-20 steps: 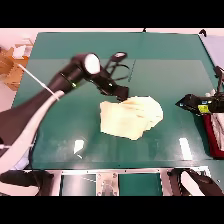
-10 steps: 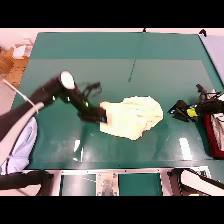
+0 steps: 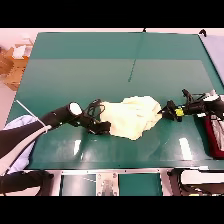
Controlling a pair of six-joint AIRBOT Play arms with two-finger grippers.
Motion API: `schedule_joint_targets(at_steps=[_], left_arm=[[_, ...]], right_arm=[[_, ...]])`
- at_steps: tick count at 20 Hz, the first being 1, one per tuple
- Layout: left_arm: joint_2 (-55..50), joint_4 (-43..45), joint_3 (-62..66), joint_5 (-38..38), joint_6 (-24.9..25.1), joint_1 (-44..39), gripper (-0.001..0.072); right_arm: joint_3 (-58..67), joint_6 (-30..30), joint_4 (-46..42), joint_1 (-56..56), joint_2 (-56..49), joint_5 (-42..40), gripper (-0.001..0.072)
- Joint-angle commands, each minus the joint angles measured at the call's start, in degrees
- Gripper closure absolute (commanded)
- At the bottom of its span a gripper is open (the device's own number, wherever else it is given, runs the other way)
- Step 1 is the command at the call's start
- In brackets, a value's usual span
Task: Fold the shirts.
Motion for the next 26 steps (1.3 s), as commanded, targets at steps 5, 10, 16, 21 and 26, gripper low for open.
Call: schedule_joint_targets(at_steps=[5,10,16,21,26], left_arm=[[0.3,1.7,-0.4,5.9,-2.0,-0.3,0.0671],[0.5,-4.3,-0.4,-0.2,-0.1,-0.3,0.0074],[9.4,7.4,-0.4,-9.0,-4.7,11.6,0.0074],[3.6,3.3,-0.9,-2.4,-2.1,9.2,0.0074],[-4.3,-15.0,-0.7,-0.3,9.5,4.1,0.0541]], right_arm=[[5.0,-3.7,4.6,0.2,-2.8,-0.7,0.0699],[5.6,-3.6,4.5,0.2,-2.8,-0.8,0.0699],[5.6,-3.7,4.5,0.0,-2.8,-0.8,0.0699],[5.6,-3.6,4.5,0.0,-2.8,-0.8,0.0699],[5.6,-3.7,4.5,0.0,-2.8,-0.8,0.0699]])
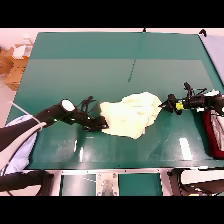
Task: Fold the shirts.
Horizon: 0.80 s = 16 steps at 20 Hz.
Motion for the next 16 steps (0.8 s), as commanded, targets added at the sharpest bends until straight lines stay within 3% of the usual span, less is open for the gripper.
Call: schedule_joint_targets(at_steps=[1,4,7,9,13,16], left_arm=[[-2.8,-9.6,0.8,0.0,7.5,-1.6,0.0681],[-0.1,0.7,6.3,-3.5,4.3,1.7,0.0684],[8.4,27.1,15.0,-11.6,-7.8,8.4,0.0684],[15.6,39.0,22.4,-17.6,-10.2,13.6,0.0685],[23.1,47.2,39.2,-23.5,-9.8,18.8,0.0684],[23.3,45.9,52.9,-26.6,-8.8,18.8,0.0685]], right_arm=[[0.1,0.0,0.0,-0.1,0.0,0.0,0.0699],[3.6,0.1,0.3,-0.6,0.1,1.1,0.0700],[15.9,1.9,0.4,-4.7,0.8,10.1,0.0701],[25.7,4.5,0.5,-7.7,3.0,12.8,0.0702],[44.0,7.7,4.0,-10.4,8.9,13.8,0.0702],[54.6,8.1,6.8,-10.4,13.6,14.0,0.0702]])
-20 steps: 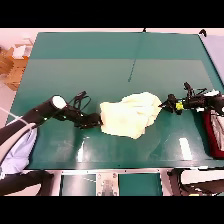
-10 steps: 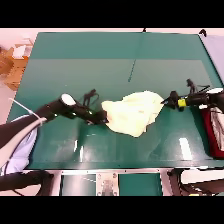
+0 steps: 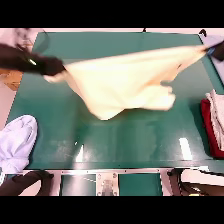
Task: Fold the shirts.
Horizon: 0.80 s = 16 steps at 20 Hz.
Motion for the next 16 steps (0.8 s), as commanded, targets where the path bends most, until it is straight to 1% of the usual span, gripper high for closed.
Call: schedule_joint_targets(at_steps=[1,3,5,7,8,10,11,12,14,16], left_arm=[[2.1,4.8,16.3,-4.9,-0.3,1.4,0.0684],[2.1,1.9,24.8,-6.6,0.2,1.4,0.0684],[2.1,-1.9,32.3,-9.1,0.3,1.4,0.0684],[2.5,-4.7,36.9,-11.1,0.3,1.4,0.0684],[3.3,-5.4,37.1,-11.5,0.3,1.4,0.0683],[4.3,-5.4,36.8,-12.3,0.3,1.4,0.0683],[4.3,-4.6,36.4,-12.3,0.4,1.4,0.0683],[4.2,-3.8,34.6,-11.5,1.5,1.4,0.0683],[3.5,-2.7,26.6,-7.8,3.2,1.4,0.0683],[0.1,-5.4,16.4,-5.0,6.2,1.4,0.0683]], right_arm=[[12.5,1.4,2.4,-0.8,5.9,-0.3,0.0702],[15.7,1.2,2.8,-0.8,10.6,-0.3,0.0702],[16.9,-0.7,2.8,-0.9,16.0,-1.0,0.0701],[16.9,-1.7,2.2,-0.9,20.9,-3.9,0.0702],[16.9,-1.7,2.0,-0.9,22.7,-6.1,0.0701],[16.9,-1.7,1.3,-0.9,24.3,-9.5,0.0702],[16.8,-1.7,1.0,-0.9,24.2,-9.7,0.0701],[16.4,-1.7,0.2,-0.9,23.7,-9.7,0.0701],[13.4,-1.6,-0.2,-0.7,22.2,-8.5,0.0701],[7.1,-1.9,-0.4,1.1,20.4,-7.7,0.0700]])
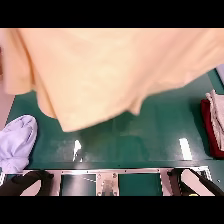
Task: Fold the shirts.
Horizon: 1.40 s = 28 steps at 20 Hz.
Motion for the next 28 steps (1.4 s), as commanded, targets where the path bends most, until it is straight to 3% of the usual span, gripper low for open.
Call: schedule_joint_targets(at_steps=[1,4,7,10,11,12,13,14,16,19,25,28], left_arm=[[-5.7,-4.0,-14.3,5.6,5.7,0.0,0.0683],[-19.1,-12.0,-22.4,13.0,12.7,0.0,0.0683],[-36.2,-23.8,-21.0,18.5,18.9,0.0,0.0683],[-47.1,-30.2,-15.9,21.7,19.6,0.0,0.0680],[-47.9,-29.4,-14.4,21.4,19.5,0.1,0.0477],[-47.7,-28.8,-13.2,20.9,18.2,0.7,0.0094],[-47.5,-28.7,-11.1,18.5,16.2,1.9,0.0041],[-47.5,-28.4,-8.0,13.8,14.8,3.9,0.0044],[-47.5,-28.2,-2.6,3.3,11.3,8.8,0.0044],[-47.5,-28.2,-0.8,-8.7,6.8,15.5,0.0045],[-47.4,-28.1,-6.4,-19.6,4.2,17.5,0.0045],[-43.3,-24.5,-17.6,-17.0,5.7,17.5,0.0046]], right_arm=[[-9.7,-1.4,-1.1,2.8,-2.3,0.0,0.0700],[-24.5,-2.5,-4.8,8.0,-8.2,-4.8,0.0700],[-35.0,-2.4,-6.8,10.4,-19.5,-11.8,0.0700],[-35.5,-0.6,-5.4,9.5,-31.3,-11.8,0.0698],[-35.5,-0.4,-4.6,8.8,-32.9,-11.8,0.0654],[-35.4,-0.2,-4.7,7.9,-33.3,-12.1,0.0456],[-34.9,-0.2,-4.7,6.4,-33.3,-11.4,0.0294],[-34.1,-0.1,-4.7,4.5,-33.0,-9.4,0.0284],[-34.0,0.0,-6.0,0.0,-31.5,-2.2,0.0388],[-41.6,0.3,-12.2,-4.1,-27.3,5.8,0.0388],[-68.5,-1.7,-12.2,-1.9,-22.4,-3.2,0.0341],[-70.5,-4.2,-9.2,1.2,-24.9,-6.6,0.0356]])
